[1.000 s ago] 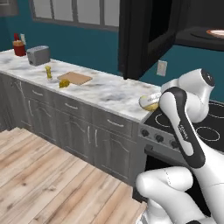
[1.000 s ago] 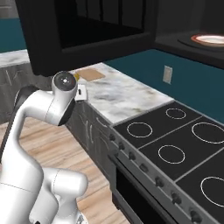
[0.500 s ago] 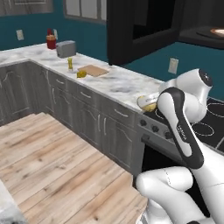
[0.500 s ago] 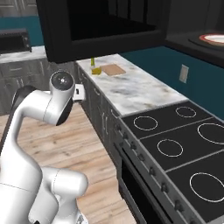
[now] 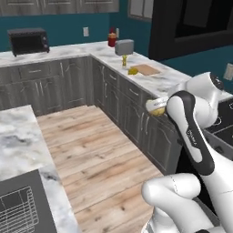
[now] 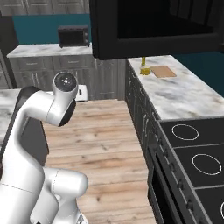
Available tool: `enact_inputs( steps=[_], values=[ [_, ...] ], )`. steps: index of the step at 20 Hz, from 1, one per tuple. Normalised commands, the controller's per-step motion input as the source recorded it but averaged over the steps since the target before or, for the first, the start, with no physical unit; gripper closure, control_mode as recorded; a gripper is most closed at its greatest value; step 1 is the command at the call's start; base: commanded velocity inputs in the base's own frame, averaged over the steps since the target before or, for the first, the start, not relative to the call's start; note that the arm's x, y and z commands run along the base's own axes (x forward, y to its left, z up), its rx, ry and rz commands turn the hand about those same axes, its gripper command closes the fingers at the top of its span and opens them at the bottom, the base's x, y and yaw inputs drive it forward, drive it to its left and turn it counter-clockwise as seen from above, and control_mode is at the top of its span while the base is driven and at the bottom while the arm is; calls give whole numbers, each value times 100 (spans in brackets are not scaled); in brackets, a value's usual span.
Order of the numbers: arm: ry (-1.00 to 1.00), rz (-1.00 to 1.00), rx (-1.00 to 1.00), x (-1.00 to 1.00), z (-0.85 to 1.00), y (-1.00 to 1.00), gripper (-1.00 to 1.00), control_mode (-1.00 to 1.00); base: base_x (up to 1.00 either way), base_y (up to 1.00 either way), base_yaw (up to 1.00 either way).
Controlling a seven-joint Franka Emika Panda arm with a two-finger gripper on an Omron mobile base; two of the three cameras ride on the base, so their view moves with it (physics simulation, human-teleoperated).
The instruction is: Retrieve the reheated potato from the microwave, then place the potato, cheese, and condiment on the cutting board.
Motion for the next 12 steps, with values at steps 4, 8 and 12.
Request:
enact_inputs(
  steps=[4,8,12],
  values=[
    [0,0,0,0,0,0,100,100,-6,30,31],
    [0,0,0,0,0,0,100,100,4,38,15],
    [0,0,0,0,0,0,100,100,42,45,0]
  ],
)
